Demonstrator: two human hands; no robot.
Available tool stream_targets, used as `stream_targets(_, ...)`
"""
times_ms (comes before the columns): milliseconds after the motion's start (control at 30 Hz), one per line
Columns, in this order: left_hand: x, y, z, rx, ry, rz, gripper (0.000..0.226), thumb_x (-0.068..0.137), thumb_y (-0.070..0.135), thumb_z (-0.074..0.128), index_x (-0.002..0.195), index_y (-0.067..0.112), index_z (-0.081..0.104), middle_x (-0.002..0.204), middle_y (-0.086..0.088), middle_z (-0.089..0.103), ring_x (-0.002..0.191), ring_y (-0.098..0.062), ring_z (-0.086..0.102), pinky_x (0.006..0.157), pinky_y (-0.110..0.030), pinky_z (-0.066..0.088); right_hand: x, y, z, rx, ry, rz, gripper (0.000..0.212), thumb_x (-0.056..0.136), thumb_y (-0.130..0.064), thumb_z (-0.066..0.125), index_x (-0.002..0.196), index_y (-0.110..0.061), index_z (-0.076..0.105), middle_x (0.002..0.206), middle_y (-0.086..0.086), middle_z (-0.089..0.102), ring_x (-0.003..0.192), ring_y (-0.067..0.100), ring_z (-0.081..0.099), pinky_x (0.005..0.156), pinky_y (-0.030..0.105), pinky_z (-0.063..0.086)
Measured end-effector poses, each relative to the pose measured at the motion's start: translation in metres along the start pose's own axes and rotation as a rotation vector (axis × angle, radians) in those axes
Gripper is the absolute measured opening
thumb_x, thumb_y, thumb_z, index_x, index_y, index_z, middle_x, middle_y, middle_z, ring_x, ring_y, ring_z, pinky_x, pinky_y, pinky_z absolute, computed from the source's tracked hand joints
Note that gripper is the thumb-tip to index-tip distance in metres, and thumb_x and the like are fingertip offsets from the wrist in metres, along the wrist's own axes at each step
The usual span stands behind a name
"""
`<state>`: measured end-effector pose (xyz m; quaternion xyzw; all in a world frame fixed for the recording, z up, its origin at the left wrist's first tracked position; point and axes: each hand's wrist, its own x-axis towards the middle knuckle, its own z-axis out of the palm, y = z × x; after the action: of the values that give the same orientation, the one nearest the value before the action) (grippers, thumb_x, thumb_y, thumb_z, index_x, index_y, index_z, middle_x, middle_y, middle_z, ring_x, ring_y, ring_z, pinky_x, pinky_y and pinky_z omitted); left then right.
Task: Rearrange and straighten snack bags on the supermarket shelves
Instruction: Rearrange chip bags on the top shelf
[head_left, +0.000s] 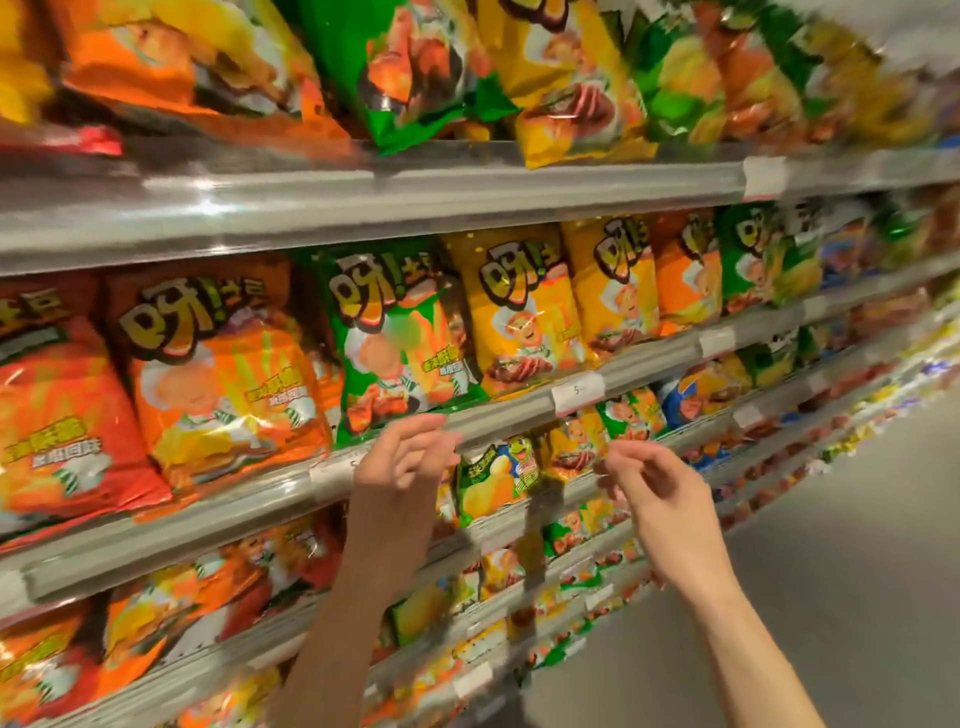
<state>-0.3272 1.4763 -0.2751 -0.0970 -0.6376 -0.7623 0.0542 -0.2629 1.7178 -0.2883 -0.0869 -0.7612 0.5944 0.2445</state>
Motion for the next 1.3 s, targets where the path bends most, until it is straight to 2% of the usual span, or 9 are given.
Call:
stream_targets(100, 0.012, 0.007, 0.012, 0.064, 0.044, 0.052, 0.025, 0.083, 0.026, 0.072, 0.107, 0.018, 0.072, 0.093, -0.004, 0.077, 0.083, -0.013, 0.074, 0.066, -0.017, 0.053, 0.023, -0.002, -0.004, 0.049, -0.025, -0.010, 0.009, 0.097, -0.025, 0.067, 0.103, -0.027, 0.073, 0.096, -0.015, 0.076, 0.091, 0.002, 0.070, 0.075, 0.009, 0.050)
stream_targets(167, 0.017, 0.010, 0.018, 0.051, 0.089, 0.091, 0.021, 0.086, 0.019, 0.076, 0.106, 0.013, 0.072, 0.095, -0.009, 0.076, 0.083, -0.015, 0.074, 0.066, -0.018, 0.056, 0.038, -0.004, -0.005, 0.072, -0.043, -0.021, 0.009, 0.097, -0.026, 0.067, 0.102, -0.028, 0.074, 0.096, -0.014, 0.075, 0.093, 0.003, 0.070, 0.076, 0.011, 0.051)
stream_targets(267, 0.021, 0.020, 0.030, 0.013, 0.169, 0.133, 0.014, 0.090, 0.020, 0.074, 0.104, 0.017, 0.072, 0.096, -0.014, 0.076, 0.084, -0.020, 0.072, 0.074, -0.023, 0.060, 0.061, -0.005, -0.009, 0.095, -0.071, -0.041, 0.008, 0.096, -0.029, 0.068, 0.101, -0.031, 0.074, 0.096, -0.008, 0.076, 0.093, 0.011, 0.071, 0.082, 0.025, 0.055)
stream_targets(333, 0.021, 0.027, 0.041, 0.090, 0.206, 0.207, 0.024, 0.086, 0.031, 0.072, 0.107, 0.019, 0.070, 0.096, -0.013, 0.076, 0.088, -0.020, 0.072, 0.080, -0.024, 0.059, 0.078, -0.007, -0.014, 0.129, -0.103, -0.049, 0.008, 0.096, -0.029, 0.068, 0.100, -0.030, 0.074, 0.095, -0.005, 0.077, 0.092, 0.014, 0.072, 0.084, 0.030, 0.056)
stream_targets(533, 0.015, 0.063, 0.083, 0.196, 0.370, 0.307, 0.027, 0.082, 0.040, 0.070, 0.104, 0.025, 0.072, 0.097, 0.003, 0.076, 0.089, -0.006, 0.072, 0.074, -0.009, 0.051, 0.125, -0.028, -0.035, 0.168, -0.245, -0.124, 0.007, 0.095, -0.028, 0.069, 0.100, -0.031, 0.073, 0.087, -0.011, 0.077, 0.085, 0.006, 0.072, 0.070, 0.014, 0.051)
stream_targets(767, 0.015, 0.128, 0.093, 0.364, 0.523, 0.535, 0.012, 0.090, 0.031, 0.072, 0.102, 0.030, 0.071, 0.095, 0.011, 0.074, 0.092, -0.007, 0.070, 0.079, -0.019, 0.055, 0.156, -0.095, -0.040, 0.181, -0.400, -0.381, 0.011, 0.093, -0.026, 0.069, 0.100, -0.033, 0.073, 0.091, -0.011, 0.075, 0.088, 0.003, 0.070, 0.075, 0.011, 0.051)
stream_targets(967, 0.037, 0.211, 0.057, 0.723, 0.570, 0.671, 0.011, 0.096, 0.032, 0.068, 0.107, 0.030, 0.067, 0.095, 0.016, 0.072, 0.091, -0.001, 0.068, 0.078, -0.024, 0.053, 0.176, -0.169, -0.021, 0.063, -0.481, -0.583, 0.009, 0.094, -0.033, 0.069, 0.102, -0.037, 0.071, 0.093, -0.015, 0.073, 0.089, 0.004, 0.069, 0.073, 0.018, 0.057)
stream_targets(1133, 0.057, 0.254, 0.029, 1.126, 0.548, 0.748, 0.013, 0.095, 0.029, 0.068, 0.105, 0.021, 0.066, 0.094, 0.010, 0.069, 0.079, -0.006, 0.063, 0.074, -0.029, 0.050, 0.189, -0.235, 0.007, -0.093, -0.392, -0.793, 0.009, 0.096, -0.037, 0.065, 0.104, -0.035, 0.068, 0.097, -0.018, 0.071, 0.090, -0.004, 0.065, 0.072, 0.008, 0.046)
stream_targets(1300, 0.067, 0.265, 0.012, 1.339, 0.472, 0.725, 0.028, 0.098, 0.036, 0.062, 0.117, 0.016, 0.066, 0.111, -0.002, 0.069, 0.103, -0.022, 0.064, 0.087, -0.042, 0.051, 0.195, -0.275, 0.056, -0.193, -0.298, -0.871, 0.039, 0.097, -0.050, 0.059, 0.127, -0.026, 0.062, 0.125, -0.007, 0.061, 0.113, 0.009, 0.059, 0.097, 0.034, 0.050)
